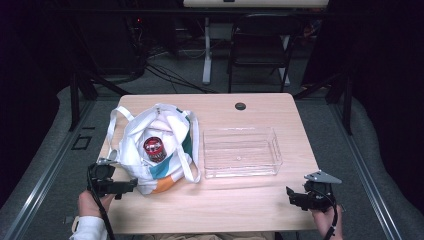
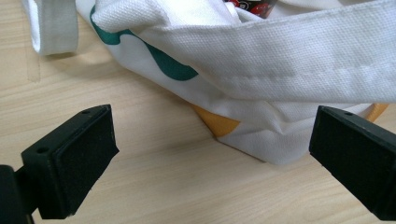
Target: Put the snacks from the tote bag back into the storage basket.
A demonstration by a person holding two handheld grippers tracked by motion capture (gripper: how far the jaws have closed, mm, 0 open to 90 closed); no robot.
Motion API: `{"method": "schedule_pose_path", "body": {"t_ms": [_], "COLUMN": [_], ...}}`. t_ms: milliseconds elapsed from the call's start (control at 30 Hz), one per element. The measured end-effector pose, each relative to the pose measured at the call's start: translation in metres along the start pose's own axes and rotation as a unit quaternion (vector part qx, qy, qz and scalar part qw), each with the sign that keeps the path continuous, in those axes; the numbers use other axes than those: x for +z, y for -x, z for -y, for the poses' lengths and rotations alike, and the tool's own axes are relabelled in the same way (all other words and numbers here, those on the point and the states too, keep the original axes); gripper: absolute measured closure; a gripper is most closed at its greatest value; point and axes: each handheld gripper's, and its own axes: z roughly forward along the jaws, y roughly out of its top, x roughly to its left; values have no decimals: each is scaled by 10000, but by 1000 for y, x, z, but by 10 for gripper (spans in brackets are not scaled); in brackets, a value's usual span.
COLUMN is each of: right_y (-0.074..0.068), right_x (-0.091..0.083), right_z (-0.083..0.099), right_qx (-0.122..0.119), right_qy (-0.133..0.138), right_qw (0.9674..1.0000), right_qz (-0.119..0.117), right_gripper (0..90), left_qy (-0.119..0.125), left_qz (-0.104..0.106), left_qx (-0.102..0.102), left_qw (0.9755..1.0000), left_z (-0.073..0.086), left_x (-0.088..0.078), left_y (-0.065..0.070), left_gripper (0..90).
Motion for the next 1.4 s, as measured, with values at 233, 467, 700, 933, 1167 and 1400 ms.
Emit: {"method": "schedule_pose_path", "body": {"t_ms": [233, 467, 700, 933, 1167, 1400], "right_y": [-1, -2, -2, -3, -4, -4], "right_x": [-1, -1, -2, -2, -2, -2], "right_z": [0, 0, 0, 0, 0, 0], "right_qx": [-22, -49, -38, -33, -59, -87], "right_qy": [1, 52, 49, 55, 73, 67], "right_qw": [10000, 10000, 10000, 10000, 9999, 9999], "right_qz": [-28, -24, -14, -10, -38, -67], "right_gripper": [142, 142, 142, 142, 141, 137], "left_qy": [-44, -46, 6, 63, 163, 217], "left_qz": [-5, -15, -94, -131, -158, -154], "left_qx": [-20, -28, -55, -38, -49, 32], "left_qw": [10000, 10000, 9999, 9999, 9997, 9996], "left_z": [-1, 0, -2, -3, -7, -15], "left_x": [2, 1, -4, -9, -16, -24], "left_y": [0, -1, 0, 2, 4, 7], "left_gripper": [2, 2, 2, 1, 1, 1]}}
